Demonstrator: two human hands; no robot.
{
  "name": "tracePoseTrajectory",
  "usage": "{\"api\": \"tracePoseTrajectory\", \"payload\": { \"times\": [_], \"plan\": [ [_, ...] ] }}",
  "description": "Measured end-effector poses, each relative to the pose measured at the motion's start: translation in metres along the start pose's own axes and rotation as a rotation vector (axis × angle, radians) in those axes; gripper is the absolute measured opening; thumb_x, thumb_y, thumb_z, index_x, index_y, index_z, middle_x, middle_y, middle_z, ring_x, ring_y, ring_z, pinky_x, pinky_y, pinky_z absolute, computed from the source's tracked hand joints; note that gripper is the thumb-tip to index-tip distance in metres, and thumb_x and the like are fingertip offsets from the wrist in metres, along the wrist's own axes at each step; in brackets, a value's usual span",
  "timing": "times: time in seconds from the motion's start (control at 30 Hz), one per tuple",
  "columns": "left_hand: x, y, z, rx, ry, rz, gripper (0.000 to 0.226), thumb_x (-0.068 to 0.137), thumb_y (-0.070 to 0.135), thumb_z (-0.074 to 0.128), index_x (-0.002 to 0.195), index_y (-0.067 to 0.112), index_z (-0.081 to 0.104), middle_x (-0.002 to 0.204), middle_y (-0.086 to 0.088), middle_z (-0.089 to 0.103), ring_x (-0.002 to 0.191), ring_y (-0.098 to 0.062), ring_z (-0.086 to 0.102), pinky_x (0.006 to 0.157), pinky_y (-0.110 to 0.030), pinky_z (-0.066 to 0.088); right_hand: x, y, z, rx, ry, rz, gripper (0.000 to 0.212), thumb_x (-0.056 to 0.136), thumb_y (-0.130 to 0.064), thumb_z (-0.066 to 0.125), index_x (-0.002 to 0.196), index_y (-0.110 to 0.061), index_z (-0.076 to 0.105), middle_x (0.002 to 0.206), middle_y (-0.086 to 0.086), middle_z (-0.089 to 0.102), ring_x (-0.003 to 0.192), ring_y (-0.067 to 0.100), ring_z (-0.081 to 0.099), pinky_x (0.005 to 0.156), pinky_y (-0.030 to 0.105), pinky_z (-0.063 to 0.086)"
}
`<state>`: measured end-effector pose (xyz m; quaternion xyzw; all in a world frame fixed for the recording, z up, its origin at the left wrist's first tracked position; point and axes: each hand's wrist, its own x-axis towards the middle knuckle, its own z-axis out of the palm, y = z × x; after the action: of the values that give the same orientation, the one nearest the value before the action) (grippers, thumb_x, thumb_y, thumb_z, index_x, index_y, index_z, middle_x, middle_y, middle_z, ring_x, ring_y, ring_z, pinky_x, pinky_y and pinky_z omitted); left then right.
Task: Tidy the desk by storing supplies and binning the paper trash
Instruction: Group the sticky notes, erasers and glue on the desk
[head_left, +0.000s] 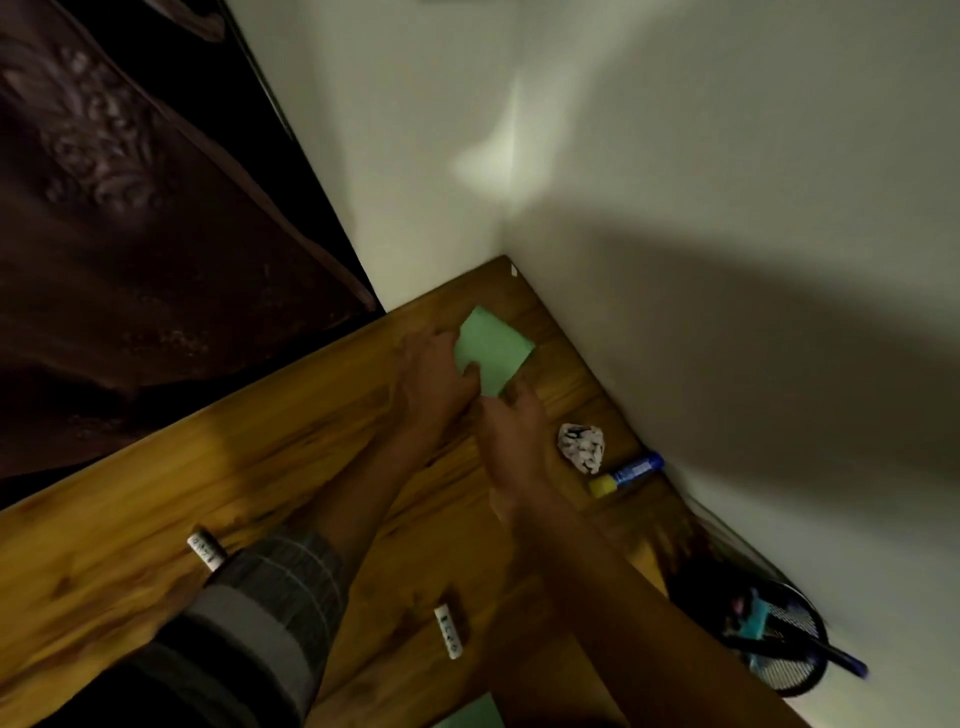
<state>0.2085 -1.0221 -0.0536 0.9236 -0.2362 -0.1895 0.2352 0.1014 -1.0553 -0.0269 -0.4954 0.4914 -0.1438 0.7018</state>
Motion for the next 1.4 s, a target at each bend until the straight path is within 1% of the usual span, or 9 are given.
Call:
{"api": "tracePoseTrajectory", "payload": {
  "times": [0.27,0.37,0.57,0.7,0.8,0.9,1.07,1.3,1.4],
  "plan": [
    [-0.057,-0.018,-0.014,-0.060,0.141,-0.244,0.037,0.098,0.031,0.063,0.132,0.016,0.068,0.126,-0.012,0.070,0.107,-0.026,0.067,0.082,-0.030,0.052,-0.016,0.009,-0.017,-0.159,0.028,0.095,0.024,0.079,-0.019,0.070,0.102,-0.014,0.075,0.096,0.009,0.076,0.090,0.029,0.072,0.079,0.045,0.059],
    [-0.105,-0.033,-0.021,-0.133,0.139,-0.370,0.033,0.101,0.027,0.063,0.132,0.020,0.068,0.124,-0.009,0.073,0.090,-0.015,0.066,0.058,-0.017,0.041,-0.035,0.027,-0.035,-0.203,-0.002,0.068,0.034,0.089,-0.018,0.073,0.122,-0.011,0.070,0.112,0.005,0.073,0.101,0.017,0.069,0.076,0.024,0.056],
    [-0.225,-0.072,-0.015,-0.444,0.149,-0.481,0.022,0.097,0.028,0.069,0.117,0.020,0.074,0.094,0.003,0.073,0.077,-0.011,0.067,0.067,-0.024,0.052,-0.099,0.053,-0.079,-0.281,-0.197,0.126,0.020,0.090,-0.023,0.075,0.110,-0.027,0.073,0.101,-0.008,0.075,0.096,0.007,0.071,0.082,0.027,0.060],
    [-0.304,-0.094,0.009,-0.533,0.262,-0.389,0.033,0.080,0.019,0.089,0.110,0.028,0.080,0.119,0.002,0.075,0.104,-0.020,0.071,0.102,-0.039,0.056,-0.142,0.074,-0.111,-0.398,-0.232,0.078,0.011,0.083,-0.020,0.082,0.093,-0.026,0.081,0.089,-0.005,0.079,0.088,0.002,0.074,0.081,0.021,0.059],
    [-0.344,-0.101,0.029,-0.549,0.225,-0.439,0.046,0.073,0.026,0.091,0.086,0.066,0.073,0.099,0.017,0.078,0.087,0.000,0.073,0.078,-0.014,0.058,-0.165,0.098,-0.131,-0.664,-0.257,-0.005,0.017,0.076,-0.036,0.086,0.082,-0.049,0.078,0.087,-0.014,0.078,0.086,-0.007,0.070,0.081,0.018,0.057],
    [-0.376,-0.112,0.040,-0.582,0.261,-0.522,0.030,0.061,0.057,0.078,0.081,0.075,0.065,0.084,0.016,0.078,0.079,0.000,0.075,0.069,-0.027,0.063,-0.180,0.113,-0.147,-0.794,-0.314,-0.042,0.024,0.074,-0.038,0.087,0.088,-0.053,0.077,0.094,-0.027,0.074,0.092,-0.008,0.069,0.086,0.014,0.054],
    [-0.392,-0.100,0.045,-0.598,0.159,-0.456,0.064,0.055,0.000,0.099,0.079,0.051,0.068,0.070,0.054,0.056,0.073,0.029,0.057,0.069,0.009,0.038,-0.198,0.125,-0.159,-0.897,-0.336,-0.090,0.051,0.073,-0.027,0.089,0.069,-0.069,0.061,0.070,-0.056,0.052,0.081,-0.033,0.054,0.078,-0.004,0.040],
    [-0.409,-0.101,0.043,-0.624,0.160,-0.516,0.048,0.067,0.025,0.096,0.072,0.064,0.068,0.072,0.044,0.065,0.068,0.010,0.068,0.063,-0.010,0.054,-0.205,0.146,-0.163,-1.021,-0.233,-0.194,0.022,0.073,-0.024,0.090,0.093,-0.029,0.083,0.076,-0.024,0.074,0.068,-0.029,0.055,0.065,-0.006,0.039],
    [-0.418,-0.096,0.040,-0.595,0.141,-0.517,0.044,0.067,0.035,0.095,0.075,0.063,0.062,0.065,0.053,0.055,0.075,0.018,0.065,0.070,-0.010,0.054,-0.207,0.151,-0.162,-1.064,-0.200,-0.223,0.023,0.074,-0.024,0.088,0.097,-0.026,0.082,0.095,-0.006,0.079,0.088,0.002,0.073,0.074,0.008,0.047]
  ]
}}
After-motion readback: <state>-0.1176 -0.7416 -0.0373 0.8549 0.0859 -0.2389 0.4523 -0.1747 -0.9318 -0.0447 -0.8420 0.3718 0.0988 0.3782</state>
